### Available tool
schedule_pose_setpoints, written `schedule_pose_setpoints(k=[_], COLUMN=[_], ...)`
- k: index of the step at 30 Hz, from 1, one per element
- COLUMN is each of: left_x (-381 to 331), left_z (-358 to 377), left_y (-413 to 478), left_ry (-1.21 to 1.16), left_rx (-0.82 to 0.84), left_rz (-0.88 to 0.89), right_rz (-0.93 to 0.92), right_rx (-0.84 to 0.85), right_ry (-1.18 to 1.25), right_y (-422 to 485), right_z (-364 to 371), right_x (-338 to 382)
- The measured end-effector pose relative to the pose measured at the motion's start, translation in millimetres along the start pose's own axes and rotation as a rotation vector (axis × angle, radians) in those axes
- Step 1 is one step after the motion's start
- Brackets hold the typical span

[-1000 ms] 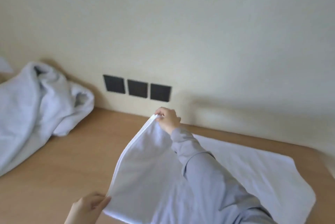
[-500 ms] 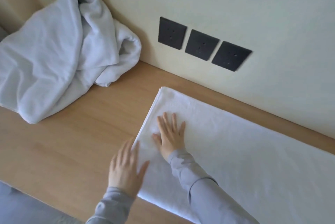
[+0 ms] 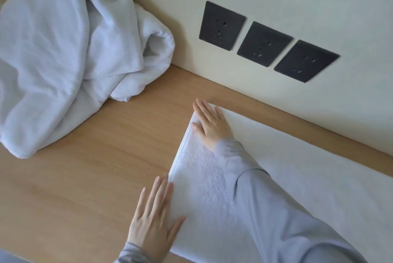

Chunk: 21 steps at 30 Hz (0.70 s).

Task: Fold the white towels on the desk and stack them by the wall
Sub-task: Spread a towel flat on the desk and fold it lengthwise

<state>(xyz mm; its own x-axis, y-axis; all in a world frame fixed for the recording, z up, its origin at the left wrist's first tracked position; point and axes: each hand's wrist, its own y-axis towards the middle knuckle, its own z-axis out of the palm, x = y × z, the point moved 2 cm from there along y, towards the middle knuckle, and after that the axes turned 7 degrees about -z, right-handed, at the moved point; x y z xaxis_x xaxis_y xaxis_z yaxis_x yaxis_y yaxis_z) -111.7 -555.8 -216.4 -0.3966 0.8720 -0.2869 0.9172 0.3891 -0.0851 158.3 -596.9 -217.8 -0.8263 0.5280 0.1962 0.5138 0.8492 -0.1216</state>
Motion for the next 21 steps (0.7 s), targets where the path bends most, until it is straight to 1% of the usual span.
schedule_pose_setpoints(k=[1,3,5,6,8,9,11,12,13,14,16,18,19,20,21], left_x=[-7.5,-25.2,-37.8,-40.8,-41.2,-39.4,-36.4,-35.9,-35.6,-35.2,-35.3,-36.0,-36.6,-37.1,-37.3], left_z=[-0.4,-0.6,0.9,2.0,5.9,8.1,11.5,13.2,14.0,14.6,16.9,17.5,17.3,17.3,17.1], left_y=[6.0,22.6,40.0,47.1,52.7,52.6,51.5,50.8,50.2,50.4,51.6,51.4,51.3,51.6,51.5], left_ry=[-0.011,-0.019,-0.016,-0.003,0.011,0.003,-0.005,-0.006,-0.009,-0.008,0.011,0.028,0.036,0.046,0.056], left_rx=[-0.013,-0.002,0.03,0.051,0.092,0.089,0.076,0.075,0.07,0.059,0.036,0.023,0.017,0.016,0.017], left_rz=[0.003,0.022,0.058,0.073,0.085,0.081,0.063,0.062,0.062,0.062,0.06,0.061,0.063,0.064,0.065], right_rz=[0.009,-0.027,-0.088,-0.119,-0.198,-0.234,-0.283,-0.27,-0.194,-0.053,0.287,0.547,0.608,0.622,0.598], right_rx=[-0.007,-0.068,-0.153,-0.177,-0.157,-0.12,-0.049,-0.041,-0.039,-0.057,-0.089,-0.015,-0.002,-0.023,-0.081], right_ry=[0.037,0.223,0.38,0.401,0.354,0.287,0.125,0.059,0.024,0.015,-0.004,-0.021,-0.023,-0.011,0.024], right_y=[2.9,-5.4,-31.8,-50.7,-92.0,-109.6,-129.5,-133.1,-133.4,-131.3,-123.4,-114.5,-109.3,-104.8,-103.5], right_z=[-1.8,-6.0,-8.6,-7.2,3.9,10.3,13.9,12.2,8.9,4.2,-5.8,-8.2,-7.8,-7.8,-8.2], right_x=[5.7,26.2,51.5,62.3,71.4,67.2,35.4,11.4,-15.3,-44.2,-99.6,-129.4,-129.6,-120.1,-103.4])
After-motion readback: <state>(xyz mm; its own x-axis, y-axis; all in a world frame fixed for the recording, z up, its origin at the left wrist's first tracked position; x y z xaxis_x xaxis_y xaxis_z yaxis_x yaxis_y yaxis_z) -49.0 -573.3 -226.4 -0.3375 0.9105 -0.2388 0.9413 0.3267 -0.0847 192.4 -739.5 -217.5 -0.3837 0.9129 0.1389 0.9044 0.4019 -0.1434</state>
